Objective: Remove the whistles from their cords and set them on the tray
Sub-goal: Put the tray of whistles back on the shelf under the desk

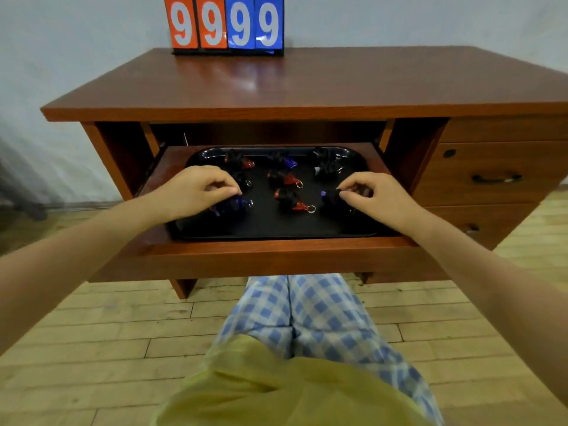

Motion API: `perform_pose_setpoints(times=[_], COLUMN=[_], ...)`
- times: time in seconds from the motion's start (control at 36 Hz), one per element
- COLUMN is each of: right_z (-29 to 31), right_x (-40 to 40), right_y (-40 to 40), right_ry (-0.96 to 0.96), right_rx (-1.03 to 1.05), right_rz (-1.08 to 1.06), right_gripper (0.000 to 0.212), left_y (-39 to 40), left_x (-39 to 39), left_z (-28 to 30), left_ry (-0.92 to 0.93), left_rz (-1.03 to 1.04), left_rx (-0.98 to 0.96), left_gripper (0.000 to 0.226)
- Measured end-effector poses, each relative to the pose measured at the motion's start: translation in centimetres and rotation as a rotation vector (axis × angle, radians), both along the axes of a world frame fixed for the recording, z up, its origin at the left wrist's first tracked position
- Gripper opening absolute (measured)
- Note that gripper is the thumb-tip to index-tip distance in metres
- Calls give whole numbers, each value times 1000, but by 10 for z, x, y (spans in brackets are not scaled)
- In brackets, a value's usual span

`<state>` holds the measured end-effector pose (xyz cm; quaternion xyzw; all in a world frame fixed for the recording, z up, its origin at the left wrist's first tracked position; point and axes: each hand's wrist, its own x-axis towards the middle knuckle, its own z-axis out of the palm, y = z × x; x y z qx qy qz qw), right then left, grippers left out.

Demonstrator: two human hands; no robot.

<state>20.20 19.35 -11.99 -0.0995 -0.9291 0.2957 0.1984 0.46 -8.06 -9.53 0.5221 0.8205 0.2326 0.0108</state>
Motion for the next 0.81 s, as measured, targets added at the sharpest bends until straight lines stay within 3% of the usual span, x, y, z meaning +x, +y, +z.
perform_pose_setpoints(times=[0.14,0.33,0.44,0.61,0.69,0.81], right_z=[-5,9,16,-2,-3,-3], right_x=[-4,11,32,38,32,18], right_y=[6,-9,-36,-47,-43,-35], right_ry=[-2,106,134,118,150,127], right_rx=[84,265,291,595,609,528], right_rz=[-67,9,187,339,325,288], right_gripper=[15,23,39,42,41,45], left_y=[-3,3,9,5,2,-2], left_x=[8,1,1,7,16,23], left_z=[-3,-7,-8,1,9,14], left_ry=[-107,48,106,171,191,70], left_rz=[-62,-12,18,16,39,129], left_rx=[-40,-50,-34,54,107,105], left_gripper=[26,34,37,30,21,15])
